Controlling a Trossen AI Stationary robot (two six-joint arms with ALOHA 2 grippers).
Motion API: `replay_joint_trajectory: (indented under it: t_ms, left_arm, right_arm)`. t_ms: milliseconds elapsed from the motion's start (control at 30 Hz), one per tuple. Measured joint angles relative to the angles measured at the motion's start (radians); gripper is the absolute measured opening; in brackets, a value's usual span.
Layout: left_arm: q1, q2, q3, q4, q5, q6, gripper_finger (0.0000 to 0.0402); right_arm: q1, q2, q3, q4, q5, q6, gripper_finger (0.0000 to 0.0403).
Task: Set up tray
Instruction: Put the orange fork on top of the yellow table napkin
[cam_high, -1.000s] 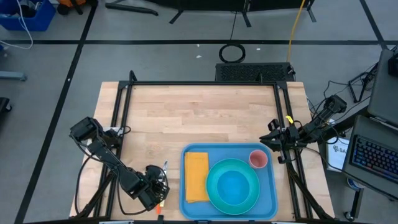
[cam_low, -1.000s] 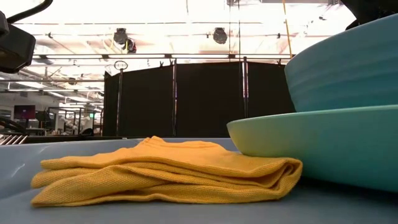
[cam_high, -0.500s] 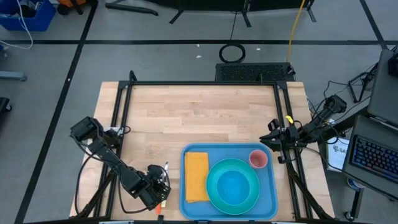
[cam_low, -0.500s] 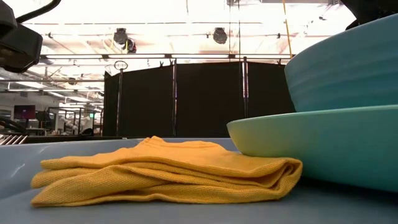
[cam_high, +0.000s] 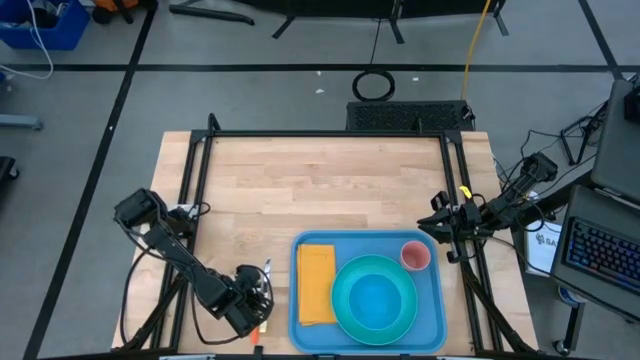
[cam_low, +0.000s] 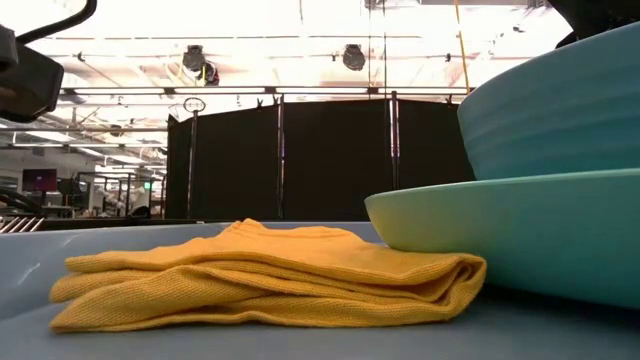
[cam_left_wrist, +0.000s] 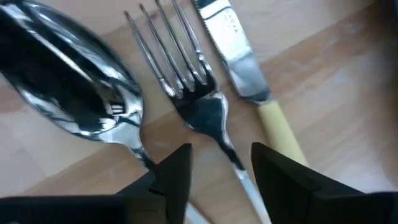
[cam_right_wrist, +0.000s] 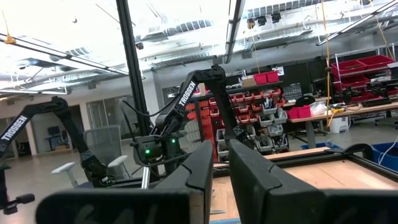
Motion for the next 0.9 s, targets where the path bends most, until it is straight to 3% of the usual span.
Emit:
replay_joint_trajectory:
  t_ms: [700,900]
  left_arm:
    - [0.011,0.039,0.0,-0.014,0.01,0.072,0.0015]
    - [0.01,0.041,0.0,-0.018,0.006,0.081,0.0026]
  right_arm:
    - [0.0,0.0,0.0,0.0,0.0,0.0,0.0043]
    - [0.0,0.0,0.0,0.0,0.0,0.0,0.0043]
